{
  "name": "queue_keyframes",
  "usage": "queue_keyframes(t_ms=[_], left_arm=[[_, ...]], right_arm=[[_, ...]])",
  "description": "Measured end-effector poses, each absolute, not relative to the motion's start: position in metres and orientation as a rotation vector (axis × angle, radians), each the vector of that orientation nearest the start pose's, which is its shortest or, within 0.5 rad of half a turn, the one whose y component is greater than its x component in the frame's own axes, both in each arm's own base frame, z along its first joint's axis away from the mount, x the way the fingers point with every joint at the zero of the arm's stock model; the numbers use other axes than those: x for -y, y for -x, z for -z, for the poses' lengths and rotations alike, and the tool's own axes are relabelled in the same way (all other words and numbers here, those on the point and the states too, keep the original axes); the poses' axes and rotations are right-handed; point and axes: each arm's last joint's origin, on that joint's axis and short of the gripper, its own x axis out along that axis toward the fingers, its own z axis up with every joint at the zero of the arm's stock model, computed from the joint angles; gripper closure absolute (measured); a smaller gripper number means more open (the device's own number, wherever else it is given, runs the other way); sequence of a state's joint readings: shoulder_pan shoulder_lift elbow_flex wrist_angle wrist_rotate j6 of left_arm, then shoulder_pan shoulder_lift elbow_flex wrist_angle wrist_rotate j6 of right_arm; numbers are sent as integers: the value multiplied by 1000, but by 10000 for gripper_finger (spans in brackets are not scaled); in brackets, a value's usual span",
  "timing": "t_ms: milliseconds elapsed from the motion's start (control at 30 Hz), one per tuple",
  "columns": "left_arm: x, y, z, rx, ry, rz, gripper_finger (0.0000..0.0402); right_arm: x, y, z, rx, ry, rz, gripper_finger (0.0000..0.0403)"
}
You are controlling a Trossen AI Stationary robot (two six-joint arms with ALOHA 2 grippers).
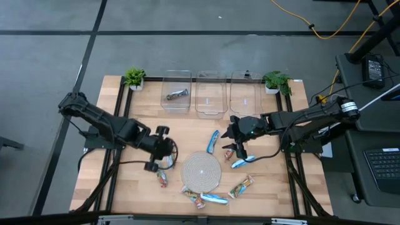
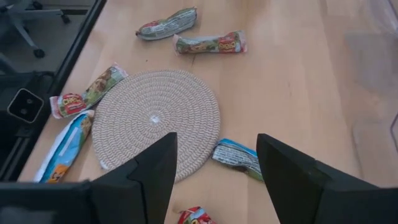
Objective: Pick and place Granola Bars by type
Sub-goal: Put the red granola bar into the center transparent bin
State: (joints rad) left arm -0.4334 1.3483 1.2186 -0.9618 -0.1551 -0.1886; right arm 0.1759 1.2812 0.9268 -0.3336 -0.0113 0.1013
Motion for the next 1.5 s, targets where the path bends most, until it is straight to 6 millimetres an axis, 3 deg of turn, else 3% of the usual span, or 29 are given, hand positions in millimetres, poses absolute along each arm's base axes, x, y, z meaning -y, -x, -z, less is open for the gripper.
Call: queue_keyframes(t_ms=[300, 833, 1233, 1500], left_arm=[[127, -224, -303, -1057, -152, 197, 330], [151, -230, -280, -1128, -197, 175, 217], [164, -246, -240, -1272, -287, 148, 209], [166, -247, -216, -1434, -328, 98, 209]], right_arm=[[-57, -264, -266, -698, -49, -170, 181], [-61, -263, -266, -695, -40, -156, 181], [-61, -263, -266, -697, -65, -148, 181], [-61, -263, -266, -697, -66, -148, 181]])
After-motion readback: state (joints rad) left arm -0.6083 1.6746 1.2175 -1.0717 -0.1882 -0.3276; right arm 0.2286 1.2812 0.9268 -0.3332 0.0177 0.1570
